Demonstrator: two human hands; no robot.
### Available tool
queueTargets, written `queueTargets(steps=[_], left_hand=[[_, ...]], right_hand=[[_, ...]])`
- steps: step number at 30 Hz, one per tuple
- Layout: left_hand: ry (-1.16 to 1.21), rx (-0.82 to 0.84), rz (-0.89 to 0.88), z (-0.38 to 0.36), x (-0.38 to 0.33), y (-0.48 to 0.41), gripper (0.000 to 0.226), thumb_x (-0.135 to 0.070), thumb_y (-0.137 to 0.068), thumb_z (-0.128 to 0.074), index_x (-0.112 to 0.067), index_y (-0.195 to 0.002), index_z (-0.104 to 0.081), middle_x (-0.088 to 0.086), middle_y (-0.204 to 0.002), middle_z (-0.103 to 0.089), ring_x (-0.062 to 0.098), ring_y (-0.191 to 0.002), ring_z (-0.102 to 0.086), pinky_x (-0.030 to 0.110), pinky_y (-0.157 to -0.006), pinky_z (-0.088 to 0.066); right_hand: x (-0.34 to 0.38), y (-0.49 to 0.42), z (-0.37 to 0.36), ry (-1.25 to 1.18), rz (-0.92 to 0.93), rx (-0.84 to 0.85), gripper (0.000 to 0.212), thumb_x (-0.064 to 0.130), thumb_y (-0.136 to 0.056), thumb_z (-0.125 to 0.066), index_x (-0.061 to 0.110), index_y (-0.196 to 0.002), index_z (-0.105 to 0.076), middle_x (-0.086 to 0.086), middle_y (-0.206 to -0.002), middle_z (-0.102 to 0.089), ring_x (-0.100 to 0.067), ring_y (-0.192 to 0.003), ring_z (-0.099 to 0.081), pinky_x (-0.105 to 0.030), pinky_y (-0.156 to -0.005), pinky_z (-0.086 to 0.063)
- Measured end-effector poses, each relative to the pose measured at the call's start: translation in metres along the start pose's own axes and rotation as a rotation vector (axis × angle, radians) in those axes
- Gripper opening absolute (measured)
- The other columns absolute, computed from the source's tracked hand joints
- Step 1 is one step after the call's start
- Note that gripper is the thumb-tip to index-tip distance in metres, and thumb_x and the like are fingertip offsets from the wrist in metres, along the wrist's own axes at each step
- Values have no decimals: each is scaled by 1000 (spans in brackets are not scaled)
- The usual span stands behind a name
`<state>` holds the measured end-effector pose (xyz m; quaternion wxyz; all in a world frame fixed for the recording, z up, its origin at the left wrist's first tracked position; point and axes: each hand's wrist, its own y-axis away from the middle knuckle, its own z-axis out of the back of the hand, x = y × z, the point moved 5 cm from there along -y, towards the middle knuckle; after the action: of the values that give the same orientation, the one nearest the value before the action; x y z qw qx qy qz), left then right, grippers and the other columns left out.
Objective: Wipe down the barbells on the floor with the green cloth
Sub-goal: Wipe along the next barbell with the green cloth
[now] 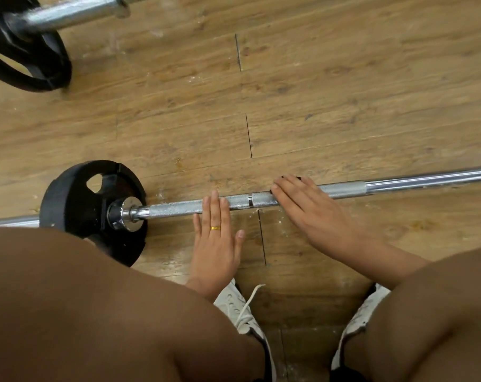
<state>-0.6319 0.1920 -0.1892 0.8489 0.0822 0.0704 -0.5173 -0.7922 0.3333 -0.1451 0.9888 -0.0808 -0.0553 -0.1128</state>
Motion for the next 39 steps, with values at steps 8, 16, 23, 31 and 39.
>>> queueTargets(steps=[8,16,23,31,39], left_hand=[[-8,-5,-9,11,4,-22,68,-40,-108,-28,-9,-162,1,9,-170,8,25,-156,8,48,-125,1],[29,76,36,24,4,-53,67,-38,-109,-30,-9,-161,-1,7,-169,9,20,-155,16,50,-125,1],[-46,94,-17,33,15,-74,66,-41,-107,-25,-10,-161,-6,4,-170,5,18,-156,8,49,-124,0],[-69,133,-45,39,19,-99,70,-38,-107,-35,-9,-161,-1,5,-170,7,19,-156,10,48,-123,4],[-63,187,-54,49,21,-127,74,-41,-106,-36,-8,-162,0,6,-170,7,20,-156,9,50,-124,0]], right_hand=[[-19,-6,4,11,-59,2,70,-14,-85,-47,-1,-153,-32,-21,-155,-38,-35,-146,-33,-45,-123,-15],[-18,-46,-3,-33,-110,-2,61,-10,-92,-46,-2,-151,-33,-20,-153,-40,-35,-145,-33,-43,-123,-9],[-41,-52,0,-55,-243,-70,52,1,-93,-61,3,-143,-46,-15,-144,-51,-32,-137,-44,-41,-123,-11],[-29,-89,-9,-17,-93,-41,58,-3,-93,-57,0,-149,-40,-16,-150,-45,-31,-143,-38,-41,-124,-9],[-59,-88,-8,-122,-273,-100,50,1,-94,-61,-2,-142,-48,-19,-144,-50,-37,-139,-42,-47,-121,-17]])
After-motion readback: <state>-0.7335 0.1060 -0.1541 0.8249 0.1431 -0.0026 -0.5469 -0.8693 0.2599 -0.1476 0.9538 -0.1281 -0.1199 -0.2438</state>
